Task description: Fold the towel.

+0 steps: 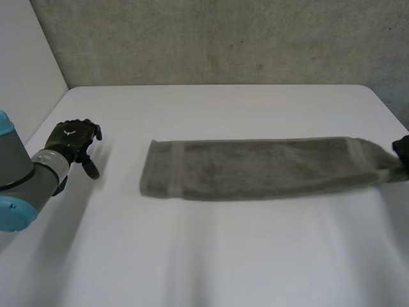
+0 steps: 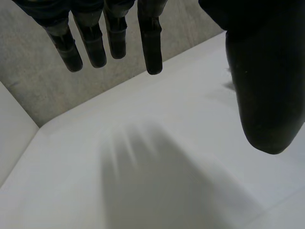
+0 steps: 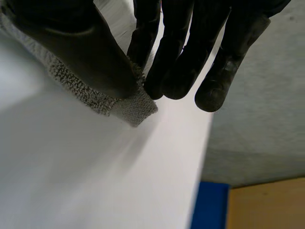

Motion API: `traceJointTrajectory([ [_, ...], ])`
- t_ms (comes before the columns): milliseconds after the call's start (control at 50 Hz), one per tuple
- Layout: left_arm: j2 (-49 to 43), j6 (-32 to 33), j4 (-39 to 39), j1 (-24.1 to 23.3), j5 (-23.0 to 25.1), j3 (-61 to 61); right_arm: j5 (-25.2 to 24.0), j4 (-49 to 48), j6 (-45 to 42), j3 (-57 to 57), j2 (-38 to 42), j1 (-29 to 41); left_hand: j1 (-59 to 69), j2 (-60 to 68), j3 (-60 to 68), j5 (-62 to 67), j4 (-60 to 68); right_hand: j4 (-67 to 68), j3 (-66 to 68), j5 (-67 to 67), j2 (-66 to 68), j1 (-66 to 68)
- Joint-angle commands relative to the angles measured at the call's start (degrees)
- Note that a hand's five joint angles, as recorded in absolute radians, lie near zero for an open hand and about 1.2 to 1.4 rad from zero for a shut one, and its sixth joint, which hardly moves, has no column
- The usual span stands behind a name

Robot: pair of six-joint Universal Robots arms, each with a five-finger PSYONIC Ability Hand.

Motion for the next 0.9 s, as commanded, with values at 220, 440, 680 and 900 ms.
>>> traceJointTrajectory([
  [220,4.26,-8.25,-0.01,-0.47,0.96,-0.04,12.39,5.96,1.04,-24.72,1.2,38.66,-4.48,-3.84,-4.04,-2.42,-4.46,3.17,3.07,4.47,5.54,4.94],
  [440,5.93,-10.97,0.17,-0.91,2.63,-1.27,13.9,1.74,0.6,-37.22,19.76,62.18,-4.48,-3.84,-4.04,-2.42,-4.46,3.17,3.07,4.47,5.54,4.94],
  [680,5.93,-10.89,0.17,-1.26,2.63,-1.63,17.75,7.8,3.31,-43.03,25.76,64.04,-4.48,-3.84,-4.04,-2.42,-4.46,-64.19,-64.29,-62.89,-61.82,-62.42],
  [900,5.93,-10.97,0.17,-6.09,2.63,-1.62,11.19,8.07,20.62,-22.06,5.63,49.54,-4.48,-3.84,-4.04,-2.42,-4.46,-65.07,-65.17,-63.77,-62.7,-63.3],
])
